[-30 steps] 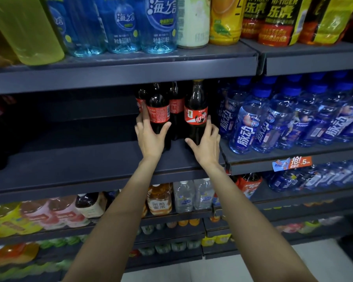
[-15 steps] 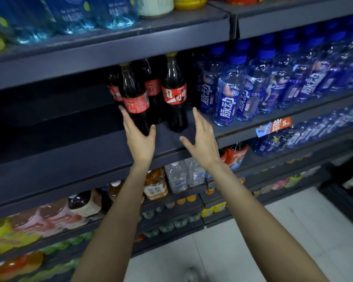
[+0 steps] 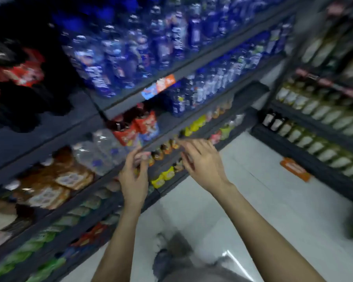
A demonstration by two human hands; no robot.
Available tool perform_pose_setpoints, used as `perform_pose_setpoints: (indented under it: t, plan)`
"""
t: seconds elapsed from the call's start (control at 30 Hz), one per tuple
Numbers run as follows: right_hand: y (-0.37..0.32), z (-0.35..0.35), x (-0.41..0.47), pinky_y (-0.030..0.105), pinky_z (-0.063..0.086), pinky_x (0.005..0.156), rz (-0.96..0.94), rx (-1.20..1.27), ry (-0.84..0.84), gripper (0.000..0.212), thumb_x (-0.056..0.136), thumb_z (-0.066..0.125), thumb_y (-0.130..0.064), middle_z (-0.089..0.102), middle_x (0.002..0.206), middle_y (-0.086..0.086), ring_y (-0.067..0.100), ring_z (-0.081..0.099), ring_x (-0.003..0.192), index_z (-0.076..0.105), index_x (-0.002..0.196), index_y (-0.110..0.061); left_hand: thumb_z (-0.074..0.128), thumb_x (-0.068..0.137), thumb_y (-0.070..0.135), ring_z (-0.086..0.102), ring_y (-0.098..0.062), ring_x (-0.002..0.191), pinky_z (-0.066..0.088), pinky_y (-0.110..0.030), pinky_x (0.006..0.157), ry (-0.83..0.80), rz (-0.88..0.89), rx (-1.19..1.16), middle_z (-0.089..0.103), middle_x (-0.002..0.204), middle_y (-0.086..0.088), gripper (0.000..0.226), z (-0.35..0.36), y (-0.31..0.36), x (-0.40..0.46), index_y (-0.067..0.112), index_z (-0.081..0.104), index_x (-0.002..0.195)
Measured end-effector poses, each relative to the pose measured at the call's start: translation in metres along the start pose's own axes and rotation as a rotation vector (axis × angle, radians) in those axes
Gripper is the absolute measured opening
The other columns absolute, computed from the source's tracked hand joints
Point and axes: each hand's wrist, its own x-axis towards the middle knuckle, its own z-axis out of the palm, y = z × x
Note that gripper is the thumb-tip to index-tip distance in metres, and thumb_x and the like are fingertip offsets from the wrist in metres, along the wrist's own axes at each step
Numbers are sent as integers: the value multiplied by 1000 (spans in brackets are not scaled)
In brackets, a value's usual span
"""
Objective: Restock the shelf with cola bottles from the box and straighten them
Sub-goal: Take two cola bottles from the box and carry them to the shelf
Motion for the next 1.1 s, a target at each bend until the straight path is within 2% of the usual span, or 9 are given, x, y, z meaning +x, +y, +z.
perform_pose_setpoints:
  t: [0.07,0.13,0.23,0.33,0.4,0.6,0.77,0.97,1.1]
  plan:
    - [46,-35,-61,34,44,71,168,-81,-48,17,88,51,-16,63,85,7,27,58,80,65,94,-7,46,97,33,60,2,82,42,-6,75,-140,11,27,64,92,25,23,62,6,-39,23,60,111]
    - [90,-71,-126,34,47,68,352,-137,-136,13,87,54,-16,63,88,5,27,60,79,62,93,-9,45,92,40,62,1,83,43,-7,76,-338,-9,68,64,88,29,34,124,4,-76,18,65,109]
    - [142,-126,-219,33,51,71,682,-188,-270,24,84,62,-12,64,99,4,26,62,89,62,108,-12,57,92,25,66,-8,90,53,-29,82,-719,-116,153,68,86,18,19,215,-3,-121,24,64,109]
    - [190,-175,-294,36,49,84,1077,-172,-419,41,90,58,-19,57,122,7,27,56,110,49,130,-16,56,92,21,63,-17,102,50,-29,89,-1127,-204,389,68,104,4,26,301,1,-153,24,61,118]
    - [226,-209,-335,36,46,91,1313,-98,-501,49,91,57,-25,50,131,10,28,51,118,41,137,-17,55,92,23,60,-20,106,48,-28,91,-1281,-238,462,65,116,-1,29,357,8,-169,21,60,121]
    - [334,-325,-435,35,43,91,1720,-43,-306,49,89,62,-26,57,129,11,29,56,113,45,134,-14,55,92,24,61,-22,106,45,-23,86,-1488,-214,632,63,122,-4,31,512,19,-205,17,61,122]
    - [410,-431,-487,31,43,85,1971,-125,-106,38,91,58,-21,65,118,7,26,60,106,53,128,-14,53,94,22,59,-22,109,43,-23,85,-1537,-160,674,63,123,-6,32,647,69,-231,15,60,124]
    - [520,-524,-518,33,48,81,1989,-126,101,32,89,56,-12,67,106,7,26,63,98,57,121,-13,57,93,20,60,-21,106,45,-27,88,-1579,-19,490,65,115,-5,25,802,174,-298,14,62,117]
    - [605,-554,-547,30,46,83,1892,-113,-19,35,89,59,-14,62,116,6,23,60,104,55,123,-11,55,93,24,60,-15,99,47,-26,80,-1675,142,537,65,113,0,23,884,218,-362,18,63,115]
